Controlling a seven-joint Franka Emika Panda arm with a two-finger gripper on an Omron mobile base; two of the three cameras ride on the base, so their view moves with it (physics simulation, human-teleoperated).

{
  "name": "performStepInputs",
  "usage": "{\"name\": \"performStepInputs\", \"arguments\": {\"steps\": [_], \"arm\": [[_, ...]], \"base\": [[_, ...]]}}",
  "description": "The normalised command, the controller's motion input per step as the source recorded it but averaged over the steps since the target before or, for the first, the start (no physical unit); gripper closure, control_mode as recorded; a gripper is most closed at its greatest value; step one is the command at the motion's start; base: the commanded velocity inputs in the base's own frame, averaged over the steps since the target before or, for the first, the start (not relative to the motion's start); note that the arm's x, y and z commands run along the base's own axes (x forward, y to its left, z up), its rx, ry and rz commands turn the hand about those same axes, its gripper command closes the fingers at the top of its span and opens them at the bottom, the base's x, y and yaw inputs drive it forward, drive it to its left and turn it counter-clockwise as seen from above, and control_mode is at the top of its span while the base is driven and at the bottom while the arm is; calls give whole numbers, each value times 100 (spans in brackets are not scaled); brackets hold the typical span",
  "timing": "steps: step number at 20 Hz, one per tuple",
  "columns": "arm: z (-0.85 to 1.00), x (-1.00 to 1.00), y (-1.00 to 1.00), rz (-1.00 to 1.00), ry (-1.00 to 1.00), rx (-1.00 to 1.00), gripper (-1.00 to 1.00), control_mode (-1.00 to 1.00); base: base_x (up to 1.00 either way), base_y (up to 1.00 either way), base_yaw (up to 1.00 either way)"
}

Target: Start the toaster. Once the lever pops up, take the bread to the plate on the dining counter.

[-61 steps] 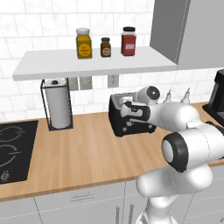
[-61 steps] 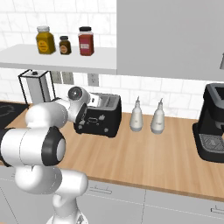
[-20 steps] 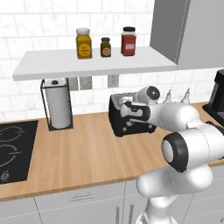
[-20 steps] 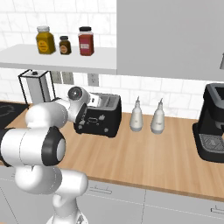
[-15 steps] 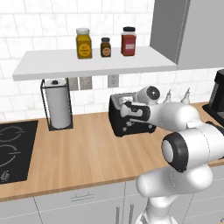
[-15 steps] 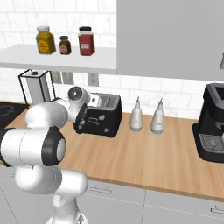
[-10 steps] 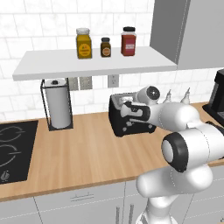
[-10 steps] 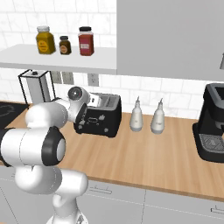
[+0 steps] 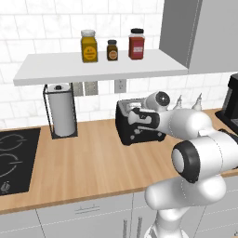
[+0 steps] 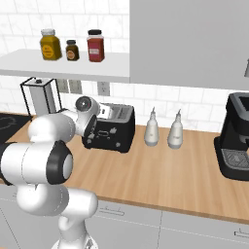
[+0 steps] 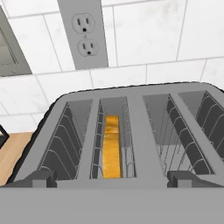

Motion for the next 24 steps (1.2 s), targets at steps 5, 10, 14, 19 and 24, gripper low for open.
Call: {"name": "performStepInputs", "arguments": {"steps": [5,10,14,19,24], "arm": [[0,0,0,0,0,0,-100,-100],[0,0,0,0,0,0,-100,-100],[0,0,0,0,0,0,-100,-100],[0,0,0,0,0,0,-100,-100],[0,0,0,0,0,0,-100,-100]], "base": [[0,0,0],[0,0,0],[0,0,0],[0,0,0],[0,0,0]]}}
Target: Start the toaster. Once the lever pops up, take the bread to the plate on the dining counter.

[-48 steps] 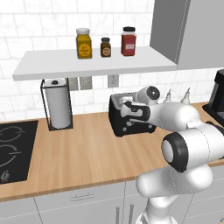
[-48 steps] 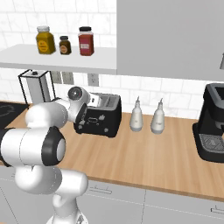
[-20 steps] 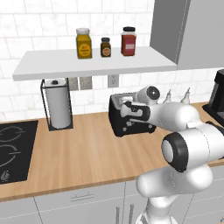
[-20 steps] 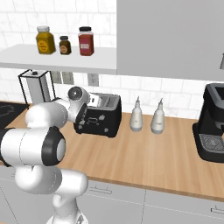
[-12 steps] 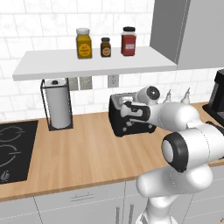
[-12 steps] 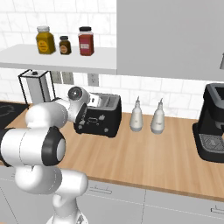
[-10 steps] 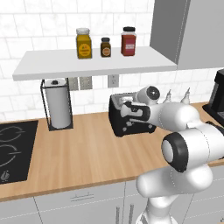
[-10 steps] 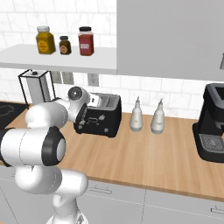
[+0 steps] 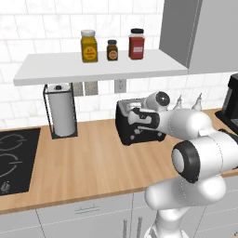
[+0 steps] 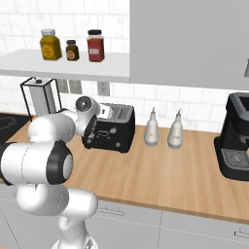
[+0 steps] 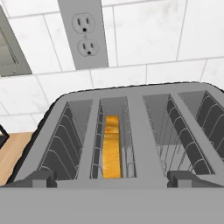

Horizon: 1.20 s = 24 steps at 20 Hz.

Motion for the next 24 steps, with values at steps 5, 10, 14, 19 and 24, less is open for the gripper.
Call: {"name": "performStepInputs", "arguments": {"steps": [5,10,14,19,24], "arm": [[0,0,0,0,0,0,-100,-100],[0,0,0,0,0,0,-100,-100],[0,0,0,0,0,0,-100,-100],[0,0,0,0,0,0,-100,-100],[0,0,0,0,0,0,-100,-100]], "base": [[0,0,0],[0,0,0],[0,0,0],[0,0,0],[0,0,0]]}}
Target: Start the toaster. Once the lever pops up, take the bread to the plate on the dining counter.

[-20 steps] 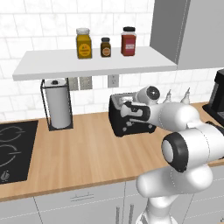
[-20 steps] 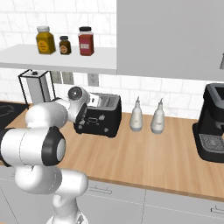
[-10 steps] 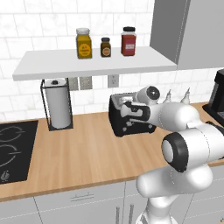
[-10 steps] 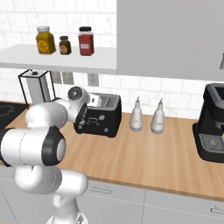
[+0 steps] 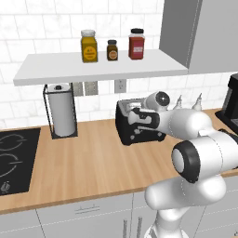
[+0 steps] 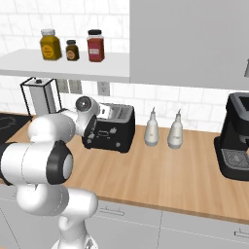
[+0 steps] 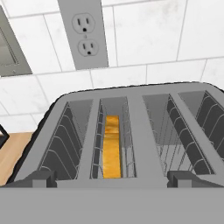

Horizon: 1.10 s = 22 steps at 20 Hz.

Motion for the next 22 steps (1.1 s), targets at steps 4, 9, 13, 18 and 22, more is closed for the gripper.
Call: {"name": "performStepInputs", "arguments": {"steps": [4,9,13,18,22], "arm": [[0,0,0,0,0,0,-100,-100],[0,0,0,0,0,0,-100,-100],[0,0,0,0,0,0,-100,-100],[0,0,0,0,0,0,-100,-100],[0,0,0,0,0,0,-100,-100]], "base": [[0,0,0],[0,0,0],[0,0,0],[0,0,0],[0,0,0]]}}
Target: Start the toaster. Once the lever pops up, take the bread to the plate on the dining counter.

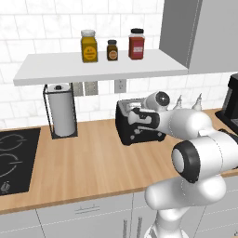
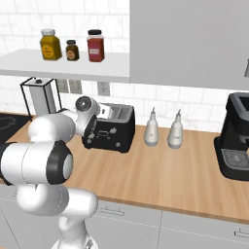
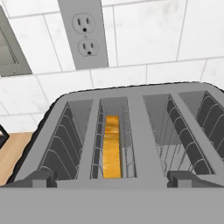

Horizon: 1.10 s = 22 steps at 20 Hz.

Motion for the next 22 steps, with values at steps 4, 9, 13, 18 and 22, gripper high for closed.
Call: {"name": "performStepInputs", "arguments": {"steps": [4,9,13,18,22], "arm": [[0,0,0,0,0,0,-100,-100],[0,0,0,0,0,0,-100,-100],[0,0,0,0,0,0,-100,-100],[0,0,0,0,0,0,-100,-100],[0,0,0,0,0,0,-100,-100]], "base": [[0,0,0],[0,0,0],[0,0,0],[0,0,0],[0,0,0]]}}
